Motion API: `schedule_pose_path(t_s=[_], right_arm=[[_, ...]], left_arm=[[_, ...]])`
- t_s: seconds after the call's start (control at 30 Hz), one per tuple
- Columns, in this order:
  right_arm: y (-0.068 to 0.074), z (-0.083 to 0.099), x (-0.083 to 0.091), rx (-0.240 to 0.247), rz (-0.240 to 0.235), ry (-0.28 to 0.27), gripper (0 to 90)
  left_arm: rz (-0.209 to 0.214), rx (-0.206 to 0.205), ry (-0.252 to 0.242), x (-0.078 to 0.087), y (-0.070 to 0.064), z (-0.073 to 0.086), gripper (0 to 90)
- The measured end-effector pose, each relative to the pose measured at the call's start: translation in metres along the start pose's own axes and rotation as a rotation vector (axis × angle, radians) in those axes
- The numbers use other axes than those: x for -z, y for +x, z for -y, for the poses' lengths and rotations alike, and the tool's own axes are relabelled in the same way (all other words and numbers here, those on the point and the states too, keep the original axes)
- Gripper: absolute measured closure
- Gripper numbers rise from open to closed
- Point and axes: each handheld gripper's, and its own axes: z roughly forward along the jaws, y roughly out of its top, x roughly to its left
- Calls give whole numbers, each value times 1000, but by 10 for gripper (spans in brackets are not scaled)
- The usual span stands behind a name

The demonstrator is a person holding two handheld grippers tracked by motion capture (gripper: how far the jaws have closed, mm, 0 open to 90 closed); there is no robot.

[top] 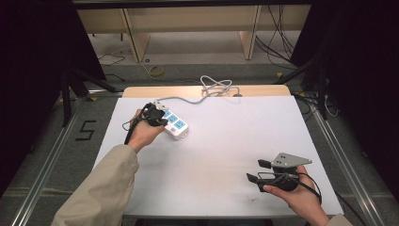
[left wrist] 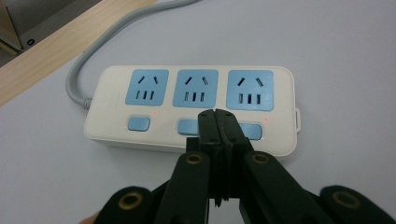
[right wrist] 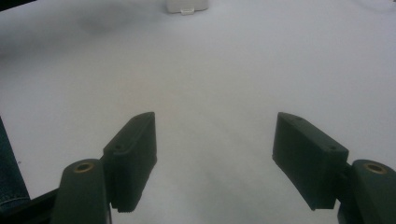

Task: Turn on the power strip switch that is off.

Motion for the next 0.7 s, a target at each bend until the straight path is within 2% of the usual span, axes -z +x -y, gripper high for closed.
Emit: schedule_pose_path(t_s=[0.7], right_arm=[[1, 0, 0, -2, -2, 2, 308]], left_arm=[[-18, 1, 25, -6, 8, -8, 899]])
